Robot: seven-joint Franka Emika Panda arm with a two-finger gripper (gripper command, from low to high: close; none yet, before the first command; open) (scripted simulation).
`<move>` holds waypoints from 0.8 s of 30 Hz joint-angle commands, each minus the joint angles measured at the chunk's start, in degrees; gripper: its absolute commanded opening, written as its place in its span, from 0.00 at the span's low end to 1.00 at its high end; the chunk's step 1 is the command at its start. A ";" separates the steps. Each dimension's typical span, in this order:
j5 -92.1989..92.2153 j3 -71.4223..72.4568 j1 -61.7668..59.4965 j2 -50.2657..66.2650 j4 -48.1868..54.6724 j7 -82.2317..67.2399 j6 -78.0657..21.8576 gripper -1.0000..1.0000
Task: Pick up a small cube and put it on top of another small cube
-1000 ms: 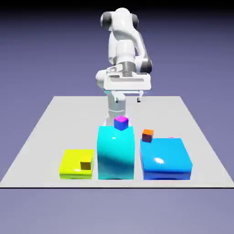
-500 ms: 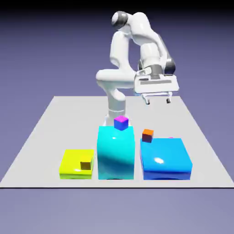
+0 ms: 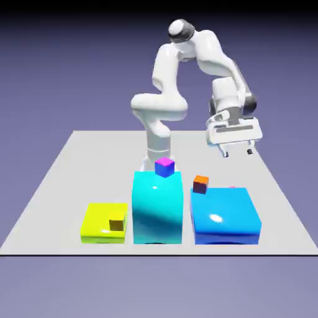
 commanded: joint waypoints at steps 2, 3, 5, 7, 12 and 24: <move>3.78 4.16 -0.92 -0.45 0.12 -0.63 -0.28 0.50; 5.67 6.23 -1.39 -0.68 0.18 -0.95 -0.42 0.50; 9.45 10.39 -2.31 -1.12 0.30 -1.58 -0.71 0.50; 13.23 14.54 -3.23 -1.57 0.42 -2.21 -0.99 0.50; 22.68 24.92 -5.54 -2.70 0.71 -3.79 -1.69 0.50; 44.44 43.30 -14.35 -14.39 6.43 -11.43 -8.51 0.50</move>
